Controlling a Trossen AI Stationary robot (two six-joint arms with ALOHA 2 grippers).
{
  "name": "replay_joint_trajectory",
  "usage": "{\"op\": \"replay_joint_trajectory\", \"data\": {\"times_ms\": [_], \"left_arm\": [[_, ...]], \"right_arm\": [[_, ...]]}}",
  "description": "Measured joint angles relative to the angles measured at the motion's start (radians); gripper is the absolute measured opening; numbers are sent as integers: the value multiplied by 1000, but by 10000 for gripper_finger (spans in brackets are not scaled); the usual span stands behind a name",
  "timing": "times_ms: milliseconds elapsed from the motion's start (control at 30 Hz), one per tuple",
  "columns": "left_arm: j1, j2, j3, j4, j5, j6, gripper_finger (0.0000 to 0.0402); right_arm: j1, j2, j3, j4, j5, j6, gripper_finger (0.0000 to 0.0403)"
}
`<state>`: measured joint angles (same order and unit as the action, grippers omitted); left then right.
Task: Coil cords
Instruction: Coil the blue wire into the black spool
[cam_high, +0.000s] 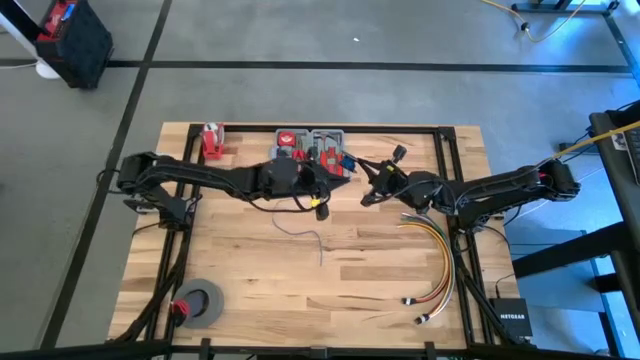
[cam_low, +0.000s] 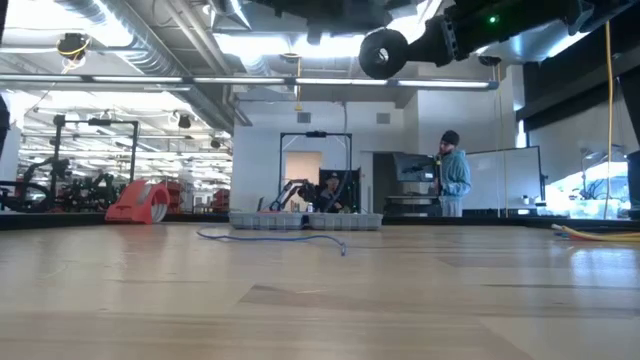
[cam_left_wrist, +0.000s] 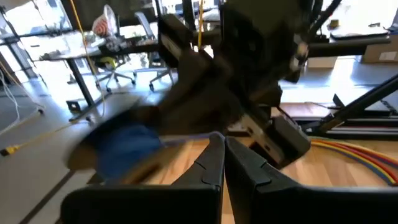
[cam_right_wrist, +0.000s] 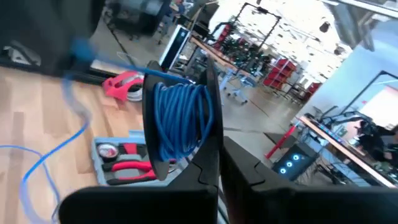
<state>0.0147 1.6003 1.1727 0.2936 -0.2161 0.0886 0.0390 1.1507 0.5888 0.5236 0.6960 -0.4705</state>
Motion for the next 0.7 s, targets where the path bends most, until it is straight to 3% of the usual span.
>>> {"op": "replay_joint_trajectory", "data": {"times_ms": [300,700], "left_arm": [[10,112,1,185,3,-5,0],[35,155,7,164,0,103,0]], "right_arm": [[0,-1,0,37,-99,55,5],[36,-51,-5,104,-149,146,5]]}}
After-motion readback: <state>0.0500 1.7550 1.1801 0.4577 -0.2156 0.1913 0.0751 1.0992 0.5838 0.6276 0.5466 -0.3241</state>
